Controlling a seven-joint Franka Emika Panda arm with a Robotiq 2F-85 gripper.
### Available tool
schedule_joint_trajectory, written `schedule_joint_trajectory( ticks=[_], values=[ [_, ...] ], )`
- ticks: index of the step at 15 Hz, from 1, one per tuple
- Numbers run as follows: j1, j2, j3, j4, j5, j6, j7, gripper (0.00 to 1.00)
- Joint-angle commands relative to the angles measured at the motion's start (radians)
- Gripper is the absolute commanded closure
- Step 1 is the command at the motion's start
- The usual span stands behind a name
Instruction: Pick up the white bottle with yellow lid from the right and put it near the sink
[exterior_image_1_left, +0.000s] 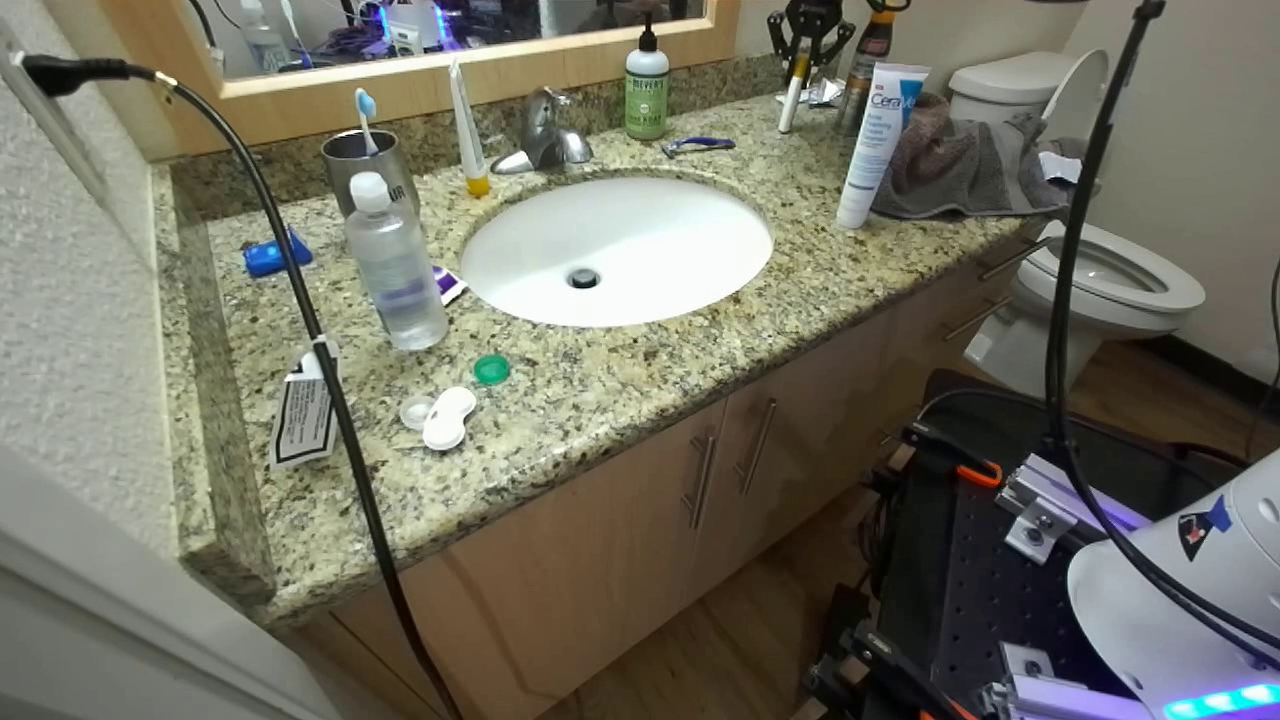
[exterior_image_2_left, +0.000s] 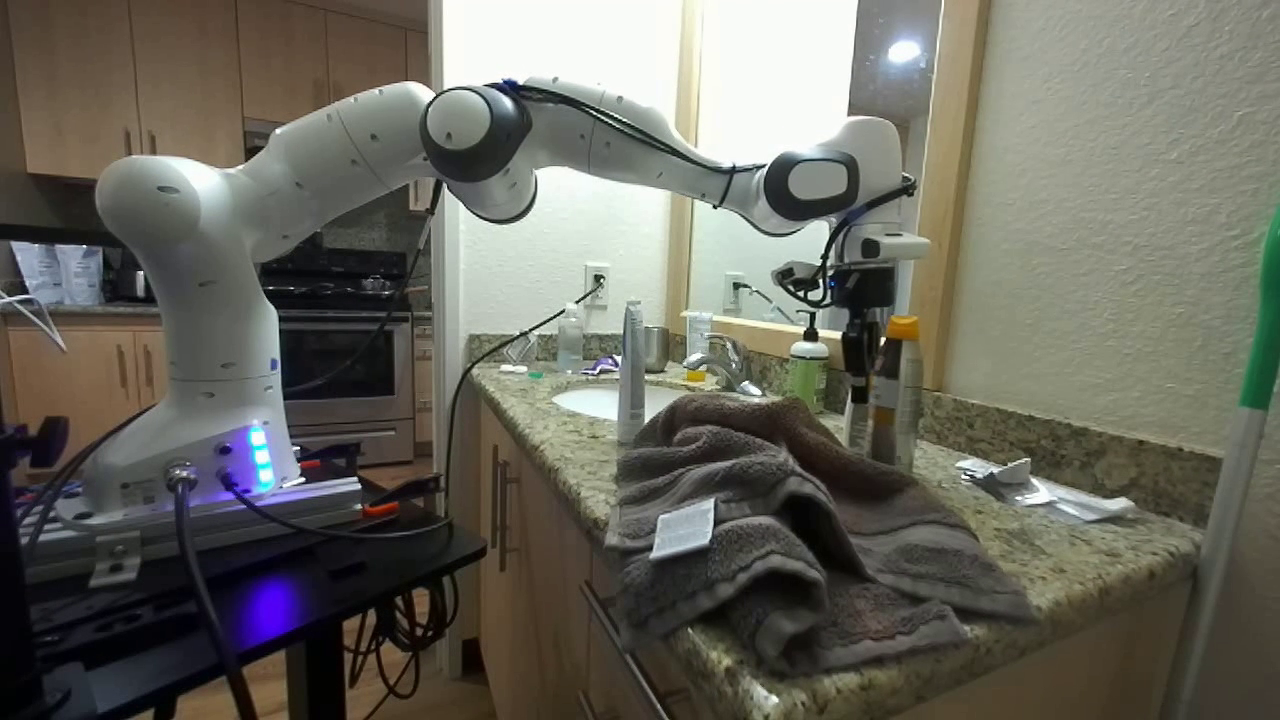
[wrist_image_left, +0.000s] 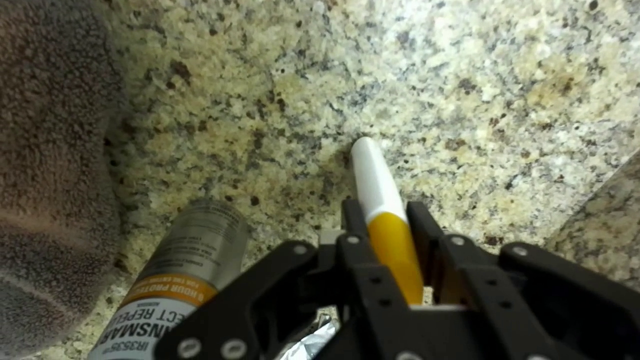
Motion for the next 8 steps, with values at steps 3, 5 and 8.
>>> schedule_joint_trajectory(
  ticks=[3,5,8],
  values=[
    [0.007,-0.015,0.003,-0.019,0.003,0.003,0.000,0.94],
    [0.023,-0.048,0.007,-0.046,0.005,-0.006,-0.001,0.94],
    [0.055,-0.094,0.010,-0.094,0.010,-0.005,0.006,0.94]
  ],
)
